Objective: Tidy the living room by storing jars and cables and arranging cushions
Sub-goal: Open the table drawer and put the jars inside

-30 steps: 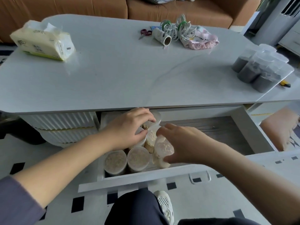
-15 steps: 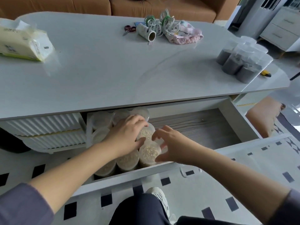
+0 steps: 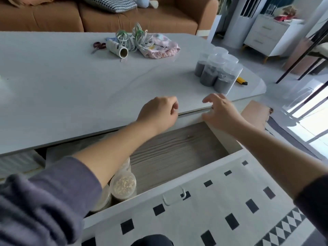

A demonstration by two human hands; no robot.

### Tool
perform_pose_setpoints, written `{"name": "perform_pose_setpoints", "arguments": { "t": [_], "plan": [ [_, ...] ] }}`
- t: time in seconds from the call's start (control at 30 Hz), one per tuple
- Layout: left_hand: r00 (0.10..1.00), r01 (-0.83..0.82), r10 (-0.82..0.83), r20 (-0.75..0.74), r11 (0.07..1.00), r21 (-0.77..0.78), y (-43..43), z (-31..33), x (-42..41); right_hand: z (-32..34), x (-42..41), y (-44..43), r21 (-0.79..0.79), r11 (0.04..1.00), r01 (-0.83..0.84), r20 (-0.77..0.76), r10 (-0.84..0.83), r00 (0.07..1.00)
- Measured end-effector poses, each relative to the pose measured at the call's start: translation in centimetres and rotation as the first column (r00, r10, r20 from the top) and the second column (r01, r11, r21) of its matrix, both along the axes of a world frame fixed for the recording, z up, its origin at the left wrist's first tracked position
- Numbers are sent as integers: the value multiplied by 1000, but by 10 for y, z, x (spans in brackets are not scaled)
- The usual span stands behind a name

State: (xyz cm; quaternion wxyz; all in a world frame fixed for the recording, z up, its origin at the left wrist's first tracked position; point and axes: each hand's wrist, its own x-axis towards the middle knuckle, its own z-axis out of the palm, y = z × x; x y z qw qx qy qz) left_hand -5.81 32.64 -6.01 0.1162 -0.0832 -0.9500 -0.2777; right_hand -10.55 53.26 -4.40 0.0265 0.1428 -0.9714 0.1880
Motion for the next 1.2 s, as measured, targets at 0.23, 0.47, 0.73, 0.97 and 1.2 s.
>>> {"name": "perform_pose_setpoints", "arguments": {
  "t": [0.23, 0.47, 0.73, 0.97, 1.2],
  "plan": [
    [997, -67, 66, -42, 997, -34, 87, 27, -137, 16, -110, 52, -118, 984, 130, -139, -146, 979],
    [985, -150, 158, 74, 983, -103, 135, 28, -221, -5, -160, 58, -209, 968, 138, -277, -194, 941],
    [965, -252, 254, -60, 967, 42, 142, 28, -235, -5, -181, 66, -341, 940, 23, -284, -126, 951],
    [941, -327, 334, -49, 938, 114, 140, 27, -215, -3, -182, 75, -331, 943, -42, -269, -52, 962],
    [976, -212, 218, -21, 965, 156, 110, 34, -120, 20, -141, 86, -301, 934, -193, -162, 150, 975]
  ]
}}
